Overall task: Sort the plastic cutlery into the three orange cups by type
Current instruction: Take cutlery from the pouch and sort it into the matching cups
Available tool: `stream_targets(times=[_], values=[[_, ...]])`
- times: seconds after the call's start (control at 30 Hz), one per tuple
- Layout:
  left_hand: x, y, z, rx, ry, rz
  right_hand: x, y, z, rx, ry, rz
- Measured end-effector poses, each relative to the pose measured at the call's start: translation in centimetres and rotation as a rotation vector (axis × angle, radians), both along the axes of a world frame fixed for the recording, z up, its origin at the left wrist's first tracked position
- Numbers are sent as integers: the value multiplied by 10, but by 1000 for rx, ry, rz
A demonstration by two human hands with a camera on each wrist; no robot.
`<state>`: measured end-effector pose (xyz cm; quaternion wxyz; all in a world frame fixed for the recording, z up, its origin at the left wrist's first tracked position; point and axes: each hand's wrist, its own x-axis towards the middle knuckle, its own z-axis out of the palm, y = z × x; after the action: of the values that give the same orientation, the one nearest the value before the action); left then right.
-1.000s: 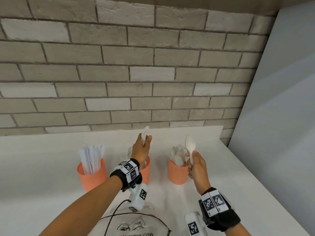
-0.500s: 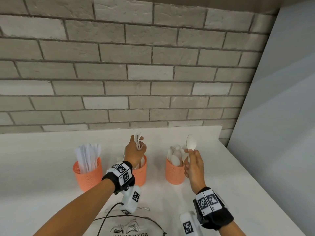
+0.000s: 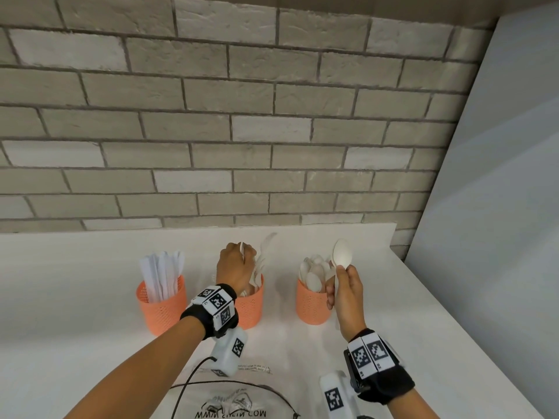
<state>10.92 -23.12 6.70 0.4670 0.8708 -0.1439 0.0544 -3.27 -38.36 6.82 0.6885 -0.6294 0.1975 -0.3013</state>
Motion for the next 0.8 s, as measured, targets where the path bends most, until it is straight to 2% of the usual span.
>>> stream_targets(times=[0.17,0.3,0.5,0.7,0.8], values=[[13,10,-9,38,99,-28,-3,3,0,-2,-15,-4],[7,13,-3,254,150,-32,-2,6,-2,1,-13,-7],[-2,8,-2,429,151,-29,-2,9,1,-5,-10,11],[1,12,0,372,116,-25,-5,4,2,-9,-11,-3],[0,10,8,209,75,22,-4,3,1,-8,-13,-4]])
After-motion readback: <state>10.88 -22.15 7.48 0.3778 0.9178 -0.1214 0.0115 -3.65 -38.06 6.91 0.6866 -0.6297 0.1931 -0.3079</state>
